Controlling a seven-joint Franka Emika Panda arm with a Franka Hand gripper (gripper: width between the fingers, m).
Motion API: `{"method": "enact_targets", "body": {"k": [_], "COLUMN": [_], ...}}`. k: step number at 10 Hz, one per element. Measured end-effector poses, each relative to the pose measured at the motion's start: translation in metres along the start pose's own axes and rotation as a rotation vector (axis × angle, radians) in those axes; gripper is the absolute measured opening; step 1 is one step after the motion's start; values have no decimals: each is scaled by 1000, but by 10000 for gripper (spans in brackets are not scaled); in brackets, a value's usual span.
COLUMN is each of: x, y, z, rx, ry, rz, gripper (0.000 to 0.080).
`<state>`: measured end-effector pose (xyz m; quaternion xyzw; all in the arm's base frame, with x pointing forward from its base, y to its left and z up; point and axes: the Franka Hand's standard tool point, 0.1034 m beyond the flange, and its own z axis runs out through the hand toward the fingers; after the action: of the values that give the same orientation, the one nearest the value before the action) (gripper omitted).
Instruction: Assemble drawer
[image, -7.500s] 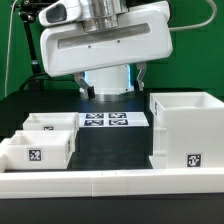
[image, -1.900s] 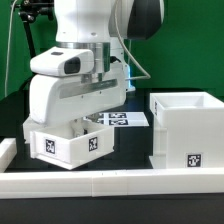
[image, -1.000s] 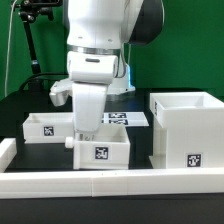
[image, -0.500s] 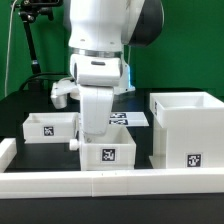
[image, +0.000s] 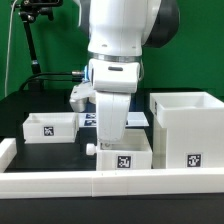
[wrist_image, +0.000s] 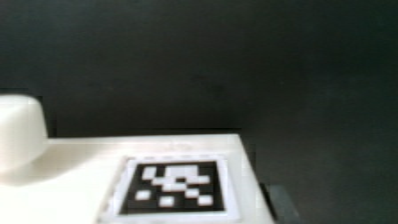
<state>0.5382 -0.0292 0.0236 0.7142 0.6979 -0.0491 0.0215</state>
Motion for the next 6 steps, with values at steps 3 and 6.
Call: {"method": "enact_targets", "body": {"k": [3, 6], "x": [0, 8], "y": [1, 1], "z": [1, 5], "rx": [-33, -33], "ry": [6, 11], "rz": [-1, 10], "gripper": [42, 42]}}
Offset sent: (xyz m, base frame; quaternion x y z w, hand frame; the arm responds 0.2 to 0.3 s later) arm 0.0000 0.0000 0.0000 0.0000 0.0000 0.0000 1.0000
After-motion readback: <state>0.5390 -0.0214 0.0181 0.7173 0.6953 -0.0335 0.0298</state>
